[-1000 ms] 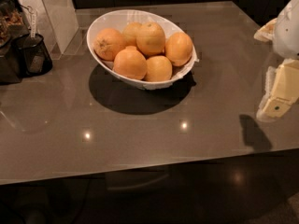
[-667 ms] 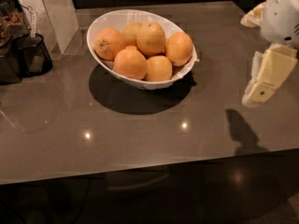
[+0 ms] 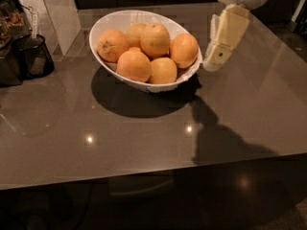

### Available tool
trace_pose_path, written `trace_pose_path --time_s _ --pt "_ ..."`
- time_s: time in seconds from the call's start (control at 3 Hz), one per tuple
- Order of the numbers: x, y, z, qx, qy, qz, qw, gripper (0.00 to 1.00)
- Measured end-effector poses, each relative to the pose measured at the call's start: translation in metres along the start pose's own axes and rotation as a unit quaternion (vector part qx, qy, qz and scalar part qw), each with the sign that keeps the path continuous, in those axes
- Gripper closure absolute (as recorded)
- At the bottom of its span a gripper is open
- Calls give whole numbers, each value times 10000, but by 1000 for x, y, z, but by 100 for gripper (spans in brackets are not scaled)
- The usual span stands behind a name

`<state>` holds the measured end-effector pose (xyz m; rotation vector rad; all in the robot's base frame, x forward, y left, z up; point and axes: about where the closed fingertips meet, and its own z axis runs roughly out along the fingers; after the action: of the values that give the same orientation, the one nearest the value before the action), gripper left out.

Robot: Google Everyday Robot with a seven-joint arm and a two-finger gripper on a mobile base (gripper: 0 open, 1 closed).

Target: Pick orange from white bowl

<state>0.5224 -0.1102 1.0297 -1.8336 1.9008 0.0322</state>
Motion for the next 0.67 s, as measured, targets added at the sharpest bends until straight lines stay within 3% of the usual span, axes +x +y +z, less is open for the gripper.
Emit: trace_pose_path --time_s 0.67 --pt "-6 -14 2 134 -219 38 9997 0"
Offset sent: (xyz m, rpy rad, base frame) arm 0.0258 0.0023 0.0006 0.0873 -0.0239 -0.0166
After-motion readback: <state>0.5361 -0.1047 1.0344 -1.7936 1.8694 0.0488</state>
